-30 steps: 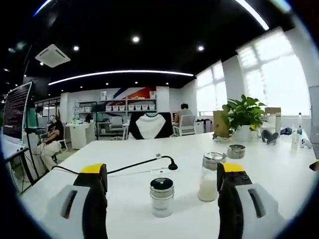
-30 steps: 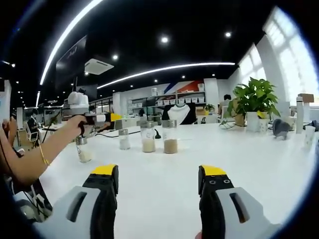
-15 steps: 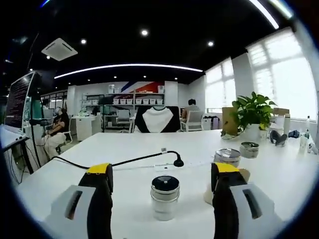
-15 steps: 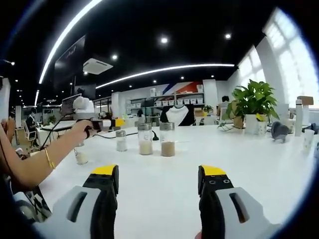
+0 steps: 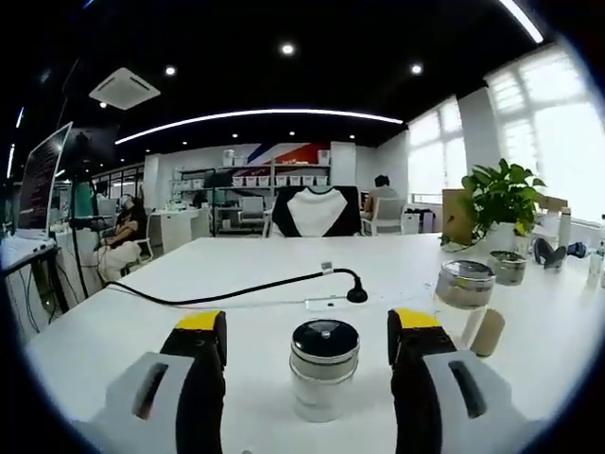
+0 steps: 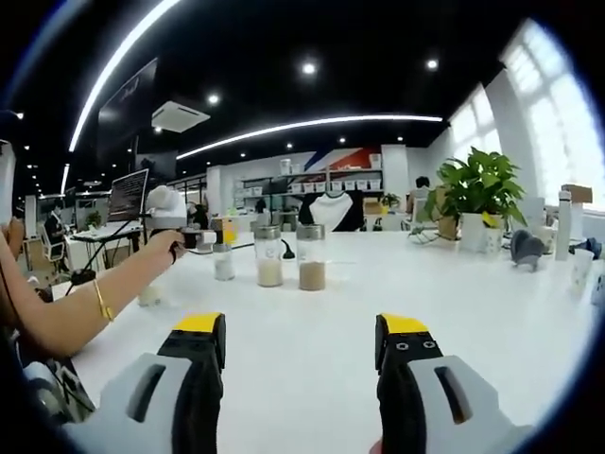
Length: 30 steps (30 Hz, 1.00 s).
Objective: Rotate the seasoning bottle until the label or dispensing opening points toward the visible target arrow and the bottle remains upright within the marked orientation range
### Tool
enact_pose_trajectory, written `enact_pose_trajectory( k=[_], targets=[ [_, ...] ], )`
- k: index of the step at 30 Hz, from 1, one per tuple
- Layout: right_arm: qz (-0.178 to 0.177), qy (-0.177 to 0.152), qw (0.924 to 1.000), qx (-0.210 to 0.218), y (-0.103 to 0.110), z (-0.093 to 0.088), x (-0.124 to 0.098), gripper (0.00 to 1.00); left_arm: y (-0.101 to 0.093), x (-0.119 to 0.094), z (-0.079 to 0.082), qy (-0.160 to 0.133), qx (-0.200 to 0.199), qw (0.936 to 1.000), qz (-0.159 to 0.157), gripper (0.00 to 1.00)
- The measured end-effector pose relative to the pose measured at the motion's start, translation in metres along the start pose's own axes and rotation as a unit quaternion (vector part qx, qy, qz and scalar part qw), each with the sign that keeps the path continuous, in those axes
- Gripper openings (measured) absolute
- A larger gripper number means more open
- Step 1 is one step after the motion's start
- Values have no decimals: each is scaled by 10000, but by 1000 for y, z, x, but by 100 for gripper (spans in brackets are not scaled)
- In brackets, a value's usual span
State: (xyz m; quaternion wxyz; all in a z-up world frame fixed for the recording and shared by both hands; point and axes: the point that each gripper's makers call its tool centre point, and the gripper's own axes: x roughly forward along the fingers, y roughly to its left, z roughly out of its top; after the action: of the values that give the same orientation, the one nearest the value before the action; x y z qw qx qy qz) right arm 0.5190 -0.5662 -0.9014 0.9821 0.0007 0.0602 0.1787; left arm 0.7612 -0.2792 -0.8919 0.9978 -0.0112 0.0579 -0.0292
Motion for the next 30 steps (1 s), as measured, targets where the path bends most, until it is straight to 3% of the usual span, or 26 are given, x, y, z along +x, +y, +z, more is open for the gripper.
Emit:
enact_pose_trajectory(
  k=[8, 13, 21, 30],
  targets=[
    [59, 134, 9999, -19, 4, -7, 5, 64, 3, 3, -17, 191, 22, 9998, 86, 61],
    [82, 181, 9998, -14, 4, -9, 4, 64, 8, 4, -21, 128, 7, 9997, 203, 55],
    [72, 292, 9995, -56, 5, -15, 2, 64, -3, 10, -30, 126, 79, 9998, -123, 50],
    [144, 252, 9996, -56, 10, -14, -1, 64, -1, 17, -35, 93, 33, 9998, -148, 42]
  ],
)
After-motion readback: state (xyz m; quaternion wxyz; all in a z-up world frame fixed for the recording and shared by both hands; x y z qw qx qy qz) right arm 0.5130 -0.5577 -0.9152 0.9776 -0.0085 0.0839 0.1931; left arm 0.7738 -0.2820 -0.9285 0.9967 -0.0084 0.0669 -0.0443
